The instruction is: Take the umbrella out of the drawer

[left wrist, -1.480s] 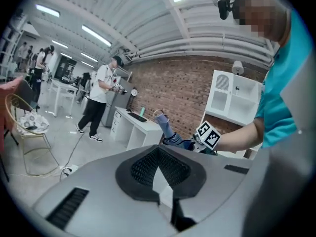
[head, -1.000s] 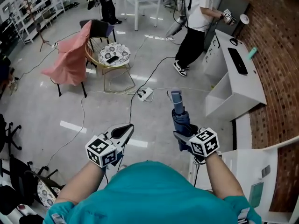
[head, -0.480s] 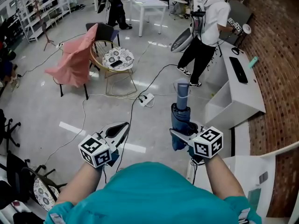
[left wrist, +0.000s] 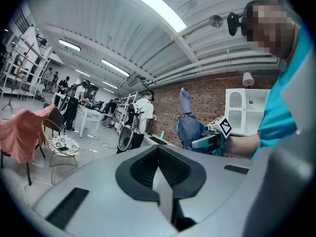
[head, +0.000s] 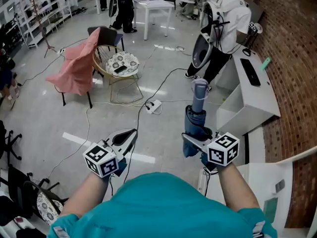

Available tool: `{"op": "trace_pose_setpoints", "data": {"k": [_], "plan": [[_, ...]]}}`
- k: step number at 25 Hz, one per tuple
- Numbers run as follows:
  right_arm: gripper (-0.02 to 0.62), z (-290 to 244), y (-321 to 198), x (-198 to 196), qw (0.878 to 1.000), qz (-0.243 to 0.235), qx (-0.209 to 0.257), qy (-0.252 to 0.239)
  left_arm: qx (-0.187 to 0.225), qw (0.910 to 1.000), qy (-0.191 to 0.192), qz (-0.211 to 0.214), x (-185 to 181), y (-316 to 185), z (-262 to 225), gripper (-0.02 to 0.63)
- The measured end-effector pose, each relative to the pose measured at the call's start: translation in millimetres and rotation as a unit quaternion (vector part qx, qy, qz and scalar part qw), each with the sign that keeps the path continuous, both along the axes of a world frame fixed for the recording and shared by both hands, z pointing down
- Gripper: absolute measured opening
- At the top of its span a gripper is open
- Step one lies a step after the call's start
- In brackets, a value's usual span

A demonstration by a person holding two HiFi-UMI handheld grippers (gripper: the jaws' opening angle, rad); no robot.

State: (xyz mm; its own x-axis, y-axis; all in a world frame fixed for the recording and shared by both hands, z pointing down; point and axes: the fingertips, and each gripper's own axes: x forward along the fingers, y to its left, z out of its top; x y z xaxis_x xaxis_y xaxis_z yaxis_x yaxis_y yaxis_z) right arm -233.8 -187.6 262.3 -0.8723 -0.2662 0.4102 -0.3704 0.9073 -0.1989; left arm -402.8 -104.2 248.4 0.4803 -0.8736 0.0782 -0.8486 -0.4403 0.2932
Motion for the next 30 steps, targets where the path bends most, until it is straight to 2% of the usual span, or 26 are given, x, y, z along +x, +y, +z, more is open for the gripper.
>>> {"op": "trace_pose_setpoints", "data": {"k": [30], "plan": [[0.27, 3.1, 1.4, 6.5, 1.0, 0.006, 0.005, 0.001, -0.004, 0.9999, 0.001, 0.012, 10.7, -1.0, -1.5, 0.014]]}}
